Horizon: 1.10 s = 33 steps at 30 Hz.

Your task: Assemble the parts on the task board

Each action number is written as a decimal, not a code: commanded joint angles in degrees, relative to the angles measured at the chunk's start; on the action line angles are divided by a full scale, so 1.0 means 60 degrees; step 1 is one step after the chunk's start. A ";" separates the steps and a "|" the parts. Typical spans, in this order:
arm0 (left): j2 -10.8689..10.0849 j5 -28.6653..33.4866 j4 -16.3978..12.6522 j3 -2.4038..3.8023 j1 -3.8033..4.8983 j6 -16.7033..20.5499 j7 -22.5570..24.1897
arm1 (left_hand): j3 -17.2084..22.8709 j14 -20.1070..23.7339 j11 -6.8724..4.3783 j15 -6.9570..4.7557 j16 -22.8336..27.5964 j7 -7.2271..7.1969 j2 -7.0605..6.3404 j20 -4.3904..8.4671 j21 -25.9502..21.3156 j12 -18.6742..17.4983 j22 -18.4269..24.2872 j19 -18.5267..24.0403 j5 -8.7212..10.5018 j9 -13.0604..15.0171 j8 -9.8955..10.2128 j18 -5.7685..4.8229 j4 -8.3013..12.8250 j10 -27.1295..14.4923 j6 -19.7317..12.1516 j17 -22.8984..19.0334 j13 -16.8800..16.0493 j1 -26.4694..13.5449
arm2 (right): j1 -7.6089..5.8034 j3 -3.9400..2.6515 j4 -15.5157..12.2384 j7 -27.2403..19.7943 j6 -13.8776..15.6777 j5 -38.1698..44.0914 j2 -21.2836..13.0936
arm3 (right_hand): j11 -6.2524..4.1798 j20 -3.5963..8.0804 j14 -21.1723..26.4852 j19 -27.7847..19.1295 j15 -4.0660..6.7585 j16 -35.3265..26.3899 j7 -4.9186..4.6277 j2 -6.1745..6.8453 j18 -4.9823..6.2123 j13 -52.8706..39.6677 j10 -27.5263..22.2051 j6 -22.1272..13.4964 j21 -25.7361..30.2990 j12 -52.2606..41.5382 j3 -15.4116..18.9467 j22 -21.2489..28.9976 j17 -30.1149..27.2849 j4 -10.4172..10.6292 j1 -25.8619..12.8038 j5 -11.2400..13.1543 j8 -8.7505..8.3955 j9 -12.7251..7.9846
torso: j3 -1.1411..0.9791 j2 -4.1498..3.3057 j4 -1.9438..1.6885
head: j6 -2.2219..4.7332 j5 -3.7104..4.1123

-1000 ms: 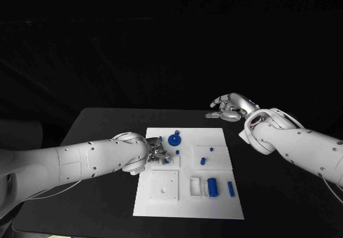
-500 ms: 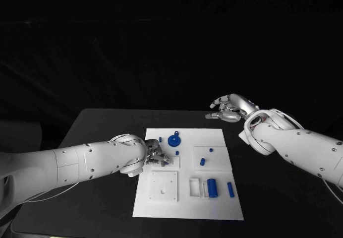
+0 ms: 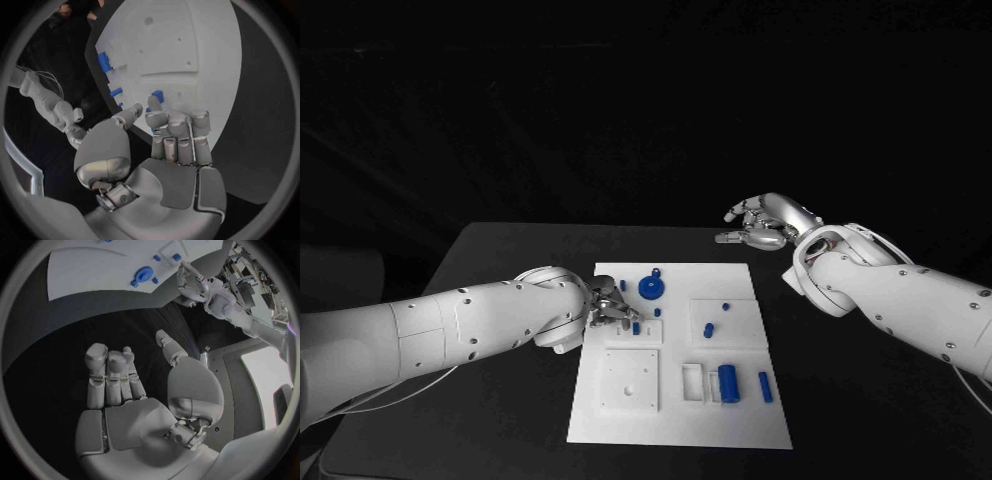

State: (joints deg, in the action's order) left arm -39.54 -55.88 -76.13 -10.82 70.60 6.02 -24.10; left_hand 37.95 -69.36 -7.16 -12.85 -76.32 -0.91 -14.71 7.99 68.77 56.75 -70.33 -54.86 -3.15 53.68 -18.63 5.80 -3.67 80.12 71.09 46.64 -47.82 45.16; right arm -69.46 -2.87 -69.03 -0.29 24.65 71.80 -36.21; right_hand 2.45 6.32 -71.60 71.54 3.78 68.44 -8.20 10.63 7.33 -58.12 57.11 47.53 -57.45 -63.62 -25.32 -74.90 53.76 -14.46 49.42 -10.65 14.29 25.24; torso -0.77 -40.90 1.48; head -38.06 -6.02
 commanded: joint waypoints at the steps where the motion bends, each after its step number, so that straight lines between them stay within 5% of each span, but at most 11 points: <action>1: -0.0048 0.0403 -0.0068 0.0191 0.0021 -0.0015 0.0097 | -0.0036 0.0134 0.0032 0.0020 0.0096 0.0025 -0.0067 0.1270 -0.0008 -0.0096 0.0032 0.0104 0.0051 0.0016 0.0063 0.0050 -0.0083 -0.0100 -0.0116 -0.0035 0.0036 0.0107 | 0.0004 -0.0004 0.0010 -0.0051 -0.0046 -0.0013 -0.0004 | 0.0026 0.0021 0.0059 -0.0021 -0.0003 -0.0033 -0.0160 -0.0062 0.1278 0.0011 -0.0022 -0.0118 0.0031 0.0023 0.0039 -0.0034 -0.0015 0.0014 -0.0008 -0.0052 0.0042 0.0008 | -0.0013 -0.0001 0.0001 | 0.0045 -0.0019; 9: -0.0208 0.1084 0.0019 0.0410 0.0396 0.0046 0.0216 | -0.0269 0.0709 0.0306 0.0321 0.0541 0.0309 0.0009 0.1106 -0.0312 -0.0657 0.0246 0.0733 0.0052 -0.0101 0.0495 -0.0131 -0.0076 -0.0699 -0.0811 -0.0313 0.0318 0.0445 | 0.0004 -0.0004 0.0014 -0.0047 -0.0061 -0.0022 -0.0005 | 0.0026 0.0020 0.0059 -0.0020 -0.0004 -0.0034 -0.0161 -0.0063 0.1278 0.0016 -0.0023 -0.0121 0.0034 0.0021 0.0039 -0.0034 -0.0016 0.0018 -0.0010 -0.0054 0.0041 0.0007 | -0.0022 0.0000 -0.0004 | 0.0125 -0.0044; 15: 0.0027 0.1097 0.0598 0.0441 0.0726 -0.0304 0.0182 | -0.0413 0.1281 0.0594 0.0708 0.1110 0.0599 0.0426 0.0922 -0.0739 -0.1357 0.0503 0.1372 0.0001 -0.0344 0.0878 -0.0371 0.0406 -0.1281 -0.1428 -0.0721 0.0720 0.0989 | 0.0004 -0.0004 0.0060 -0.0042 -0.0071 -0.0096 0.0010 | 0.0026 0.0020 0.0058 -0.0019 -0.0004 -0.0034 -0.0161 -0.0064 0.1278 0.0019 -0.0022 -0.0122 0.0036 0.0019 0.0038 -0.0034 -0.0016 0.0020 -0.0010 -0.0055 0.0041 0.0007 | -0.0027 0.0000 0.0000 | 0.0159 -0.0054; 25: 0.0809 0.0802 0.2359 0.0445 0.0957 -0.1214 0.0100 | -0.0539 0.1340 0.0642 0.0818 0.1225 0.0644 0.0512 0.0864 -0.0830 -0.1527 0.0597 0.1461 0.0010 -0.0479 0.0920 -0.0459 0.0308 -0.1342 -0.1488 -0.0855 0.0833 0.0804 | 0.0004 -0.0004 0.0081 -0.0039 -0.0079 -0.0097 0.0045 | 0.0026 0.0020 0.0057 -0.0018 -0.0004 -0.0034 -0.0161 -0.0067 0.1278 0.0022 -0.0021 -0.0122 0.0037 0.0017 0.0037 -0.0034 -0.0016 0.0022 -0.0008 -0.0057 0.0041 0.0007 | -0.0032 -0.0017 0.0034 | 0.0168 -0.0057; 33: 0.1288 0.0396 0.3330 0.0448 0.0984 -0.1637 0.0074 | -0.0576 0.1366 0.0660 0.0854 0.1229 0.0666 0.0362 0.0852 -0.0850 -0.1576 0.0646 0.1497 0.0034 -0.0577 0.0935 -0.0465 -0.0001 -0.1357 -0.1542 -0.0920 0.0866 0.0547 | 0.0004 -0.0004 0.0077 -0.0045 -0.0075 -0.0098 0.0079 | 0.0026 0.0020 0.0056 -0.0016 -0.0004 -0.0034 -0.0161 -0.0071 0.1278 0.0025 -0.0020 -0.0123 0.0038 0.0014 0.0036 -0.0034 -0.0017 0.0025 -0.0007 -0.0060 0.0041 0.0006 | -0.0022 -0.0024 0.0031 | 0.0149 -0.0035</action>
State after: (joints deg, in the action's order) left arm -32.07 -51.82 -56.57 -8.18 76.43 -0.26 -23.81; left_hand 34.50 -61.29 -3.18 -8.09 -69.15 3.14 -12.74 5.43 63.87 47.47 -66.49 -46.37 -3.15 50.24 -13.14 3.99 -3.50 72.25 62.20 41.17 -42.71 48.90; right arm -69.45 -2.87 -68.52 -0.28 24.64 71.20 -35.82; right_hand 2.45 6.23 -71.61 71.63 3.78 68.45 -8.19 10.63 7.34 -58.06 57.11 47.51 -57.45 -63.62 -25.32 -74.95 53.71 -14.46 49.42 -10.65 14.29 25.24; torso -0.94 -41.02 1.66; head -37.11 -6.25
